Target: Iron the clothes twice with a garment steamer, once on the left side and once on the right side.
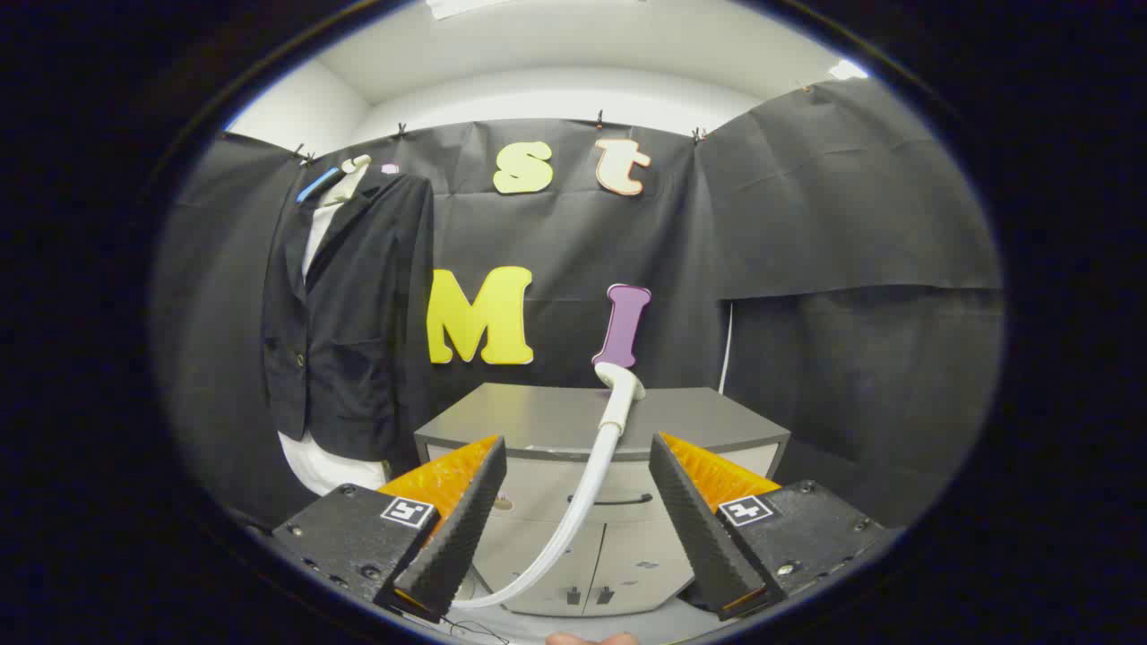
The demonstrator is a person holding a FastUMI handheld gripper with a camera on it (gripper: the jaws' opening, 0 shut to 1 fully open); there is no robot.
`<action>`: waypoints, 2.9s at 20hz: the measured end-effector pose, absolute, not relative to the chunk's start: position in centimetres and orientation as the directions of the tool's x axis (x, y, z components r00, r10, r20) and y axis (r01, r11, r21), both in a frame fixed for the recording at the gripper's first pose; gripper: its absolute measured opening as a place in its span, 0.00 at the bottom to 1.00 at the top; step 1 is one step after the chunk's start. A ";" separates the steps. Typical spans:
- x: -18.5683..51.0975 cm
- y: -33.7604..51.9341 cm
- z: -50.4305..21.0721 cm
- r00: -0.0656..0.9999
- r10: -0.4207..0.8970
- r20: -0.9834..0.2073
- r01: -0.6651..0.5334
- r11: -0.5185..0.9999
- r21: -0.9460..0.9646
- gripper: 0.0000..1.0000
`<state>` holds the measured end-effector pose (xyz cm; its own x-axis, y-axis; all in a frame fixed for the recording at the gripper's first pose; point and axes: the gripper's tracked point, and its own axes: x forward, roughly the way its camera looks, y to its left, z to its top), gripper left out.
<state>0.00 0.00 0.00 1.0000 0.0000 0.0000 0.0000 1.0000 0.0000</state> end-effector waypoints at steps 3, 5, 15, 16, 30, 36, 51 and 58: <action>0.6 -0.5 -0.3 1.000 0.013 -0.009 -0.013 1.000 0.007 1.00; 0.9 -0.7 -0.1 1.000 0.017 -0.006 -0.017 1.000 0.009 1.00; 2.4 -0.8 0.5 0.998 0.047 -0.029 -0.046 0.998 0.047 1.00; 2.5 -0.9 0.9 0.999 0.045 -0.029 -0.044 0.998 0.049 1.00; 4.0 0.2 -2.0 0.998 -0.037 -0.056 0.037 0.999 0.008 1.00; 3.3 -0.8 -1.8 0.991 -0.104 -0.083 0.108 0.993 0.054 1.00; 16.2 -2.9 0.4 0.952 -0.034 -0.304 0.073 0.990 0.117 1.00; 23.0 -5.2 -0.3 0.894 0.001 -0.447 0.077 0.985 0.156 1.00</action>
